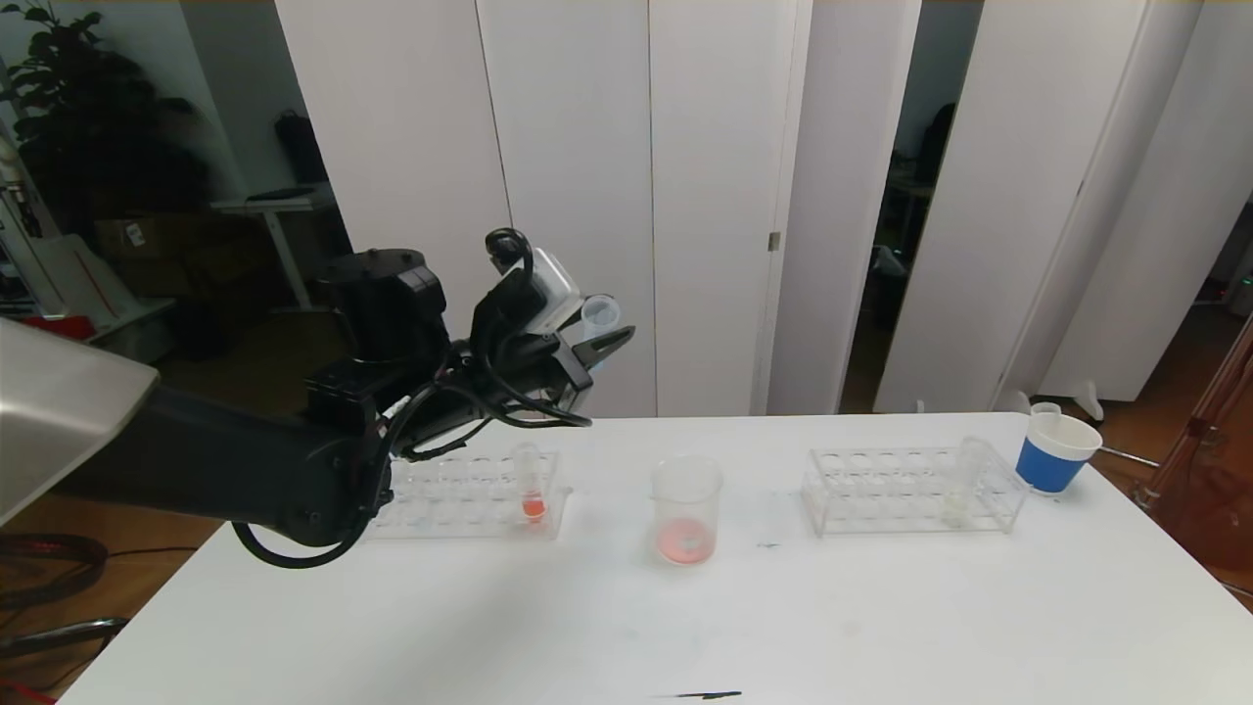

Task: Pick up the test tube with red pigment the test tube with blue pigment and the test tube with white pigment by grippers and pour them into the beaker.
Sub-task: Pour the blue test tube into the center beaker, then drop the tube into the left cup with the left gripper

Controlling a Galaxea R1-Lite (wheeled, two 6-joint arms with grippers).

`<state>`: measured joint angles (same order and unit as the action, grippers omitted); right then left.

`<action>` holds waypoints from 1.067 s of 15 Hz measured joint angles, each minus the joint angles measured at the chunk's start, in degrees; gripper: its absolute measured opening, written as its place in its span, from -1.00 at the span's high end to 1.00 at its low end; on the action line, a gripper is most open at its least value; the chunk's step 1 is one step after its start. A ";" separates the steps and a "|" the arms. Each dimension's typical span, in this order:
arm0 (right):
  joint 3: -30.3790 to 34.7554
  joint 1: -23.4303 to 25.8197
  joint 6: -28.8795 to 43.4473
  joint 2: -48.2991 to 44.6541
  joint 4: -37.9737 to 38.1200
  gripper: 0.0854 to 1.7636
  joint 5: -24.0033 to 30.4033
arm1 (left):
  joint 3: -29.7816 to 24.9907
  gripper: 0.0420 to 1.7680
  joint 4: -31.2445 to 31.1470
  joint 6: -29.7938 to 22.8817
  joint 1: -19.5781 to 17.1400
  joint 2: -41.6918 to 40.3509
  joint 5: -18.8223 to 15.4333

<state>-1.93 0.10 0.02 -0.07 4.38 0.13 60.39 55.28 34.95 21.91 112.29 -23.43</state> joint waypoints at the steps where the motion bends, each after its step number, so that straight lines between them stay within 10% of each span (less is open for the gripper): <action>1: 0.00 0.00 0.00 0.00 0.00 -0.98 0.00 | 0.40 0.38 0.22 1.87 0.20 1.22 -1.78; 8: 0.00 0.00 0.02 0.00 0.00 -0.98 0.02 | 2.36 0.38 -1.12 25.32 1.27 7.17 -3.30; 16: 0.00 0.00 0.02 0.00 0.00 -0.98 0.02 | 5.07 0.38 3.15 29.66 5.46 12.11 -5.10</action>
<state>-1.93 0.10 0.05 -0.07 4.38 0.16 65.46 58.43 64.61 27.37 124.39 -28.53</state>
